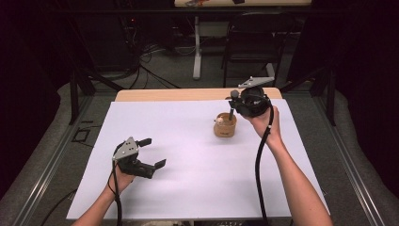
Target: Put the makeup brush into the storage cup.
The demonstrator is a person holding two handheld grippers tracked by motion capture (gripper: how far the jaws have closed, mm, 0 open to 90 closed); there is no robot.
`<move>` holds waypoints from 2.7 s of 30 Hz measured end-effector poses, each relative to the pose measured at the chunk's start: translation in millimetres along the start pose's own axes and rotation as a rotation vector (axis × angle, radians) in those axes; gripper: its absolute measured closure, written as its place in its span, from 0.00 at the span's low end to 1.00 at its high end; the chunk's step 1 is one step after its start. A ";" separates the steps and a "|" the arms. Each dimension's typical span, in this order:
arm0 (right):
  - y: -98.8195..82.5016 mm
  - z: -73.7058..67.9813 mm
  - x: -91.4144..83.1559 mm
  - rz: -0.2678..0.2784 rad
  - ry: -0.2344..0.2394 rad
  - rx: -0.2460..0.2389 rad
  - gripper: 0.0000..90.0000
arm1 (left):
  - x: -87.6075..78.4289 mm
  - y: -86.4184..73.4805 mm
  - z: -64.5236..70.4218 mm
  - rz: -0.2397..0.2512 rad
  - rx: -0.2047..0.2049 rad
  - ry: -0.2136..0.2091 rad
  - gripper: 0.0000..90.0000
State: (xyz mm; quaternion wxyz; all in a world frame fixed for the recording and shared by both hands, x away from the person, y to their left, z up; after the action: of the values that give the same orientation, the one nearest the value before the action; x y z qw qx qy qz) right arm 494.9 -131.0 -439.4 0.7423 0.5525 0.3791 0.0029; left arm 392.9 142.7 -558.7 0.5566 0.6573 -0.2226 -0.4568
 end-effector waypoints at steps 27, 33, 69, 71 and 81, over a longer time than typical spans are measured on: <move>-3.8 5.4 22.1 -0.021 -0.028 0.002 0.86 | -0.3 0.5 -0.3 0.002 0.002 0.002 0.00; -5.9 6.1 27.4 -0.035 -0.032 0.001 0.86 | -0.4 0.7 -0.4 0.004 0.000 0.005 0.00; -21.1 10.8 46.9 -0.086 -0.059 -0.007 0.86 | 0.0 0.6 0.1 0.002 0.003 0.002 0.00; -21.1 10.5 47.9 -0.085 -0.059 -0.008 0.86 | -0.1 1.1 0.5 0.004 0.005 -0.005 0.00; -24.2 9.7 52.2 -0.099 -0.057 -0.003 0.86 | -0.3 1.3 0.8 0.006 0.005 -0.005 0.00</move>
State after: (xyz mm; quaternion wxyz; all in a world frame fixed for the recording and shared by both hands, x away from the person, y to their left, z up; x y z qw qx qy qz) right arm 527.6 -126.3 -487.5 0.7529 0.5317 0.3847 -0.0488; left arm 392.4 142.2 -557.3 0.5556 0.6568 -0.2271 -0.4564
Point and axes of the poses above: each handheld gripper's, and its own axes: x roughly forward along the jaws, y roughly out of its top, z roughly to its right, the point moved 10 cm from there along x, roughly forward along the jaws, and after that the axes turned 3 degrees about -y, right-handed, at the moved point
